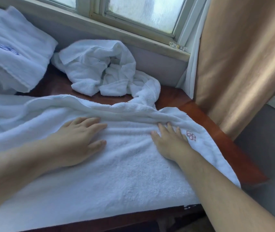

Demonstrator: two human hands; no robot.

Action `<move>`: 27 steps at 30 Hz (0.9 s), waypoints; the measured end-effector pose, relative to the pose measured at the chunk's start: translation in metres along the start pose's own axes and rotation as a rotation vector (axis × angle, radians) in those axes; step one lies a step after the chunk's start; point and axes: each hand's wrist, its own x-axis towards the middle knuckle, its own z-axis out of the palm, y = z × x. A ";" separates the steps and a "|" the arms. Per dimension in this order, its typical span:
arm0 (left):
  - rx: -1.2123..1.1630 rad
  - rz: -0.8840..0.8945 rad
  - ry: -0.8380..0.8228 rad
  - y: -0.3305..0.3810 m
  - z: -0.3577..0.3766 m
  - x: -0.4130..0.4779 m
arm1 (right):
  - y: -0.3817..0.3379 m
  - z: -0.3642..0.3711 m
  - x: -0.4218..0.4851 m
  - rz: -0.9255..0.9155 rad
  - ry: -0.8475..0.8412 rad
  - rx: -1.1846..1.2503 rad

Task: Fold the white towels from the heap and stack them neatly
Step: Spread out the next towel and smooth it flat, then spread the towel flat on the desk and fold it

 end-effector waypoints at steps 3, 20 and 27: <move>0.020 -0.059 0.009 -0.018 -0.012 -0.016 | -0.048 -0.017 -0.013 -0.024 0.170 -0.110; -0.146 -0.436 0.165 -0.134 -0.051 -0.125 | -0.236 0.046 -0.065 -0.856 0.111 0.126; -0.029 -0.851 0.350 -0.115 -0.046 -0.120 | -0.223 0.042 -0.060 -0.829 0.123 0.171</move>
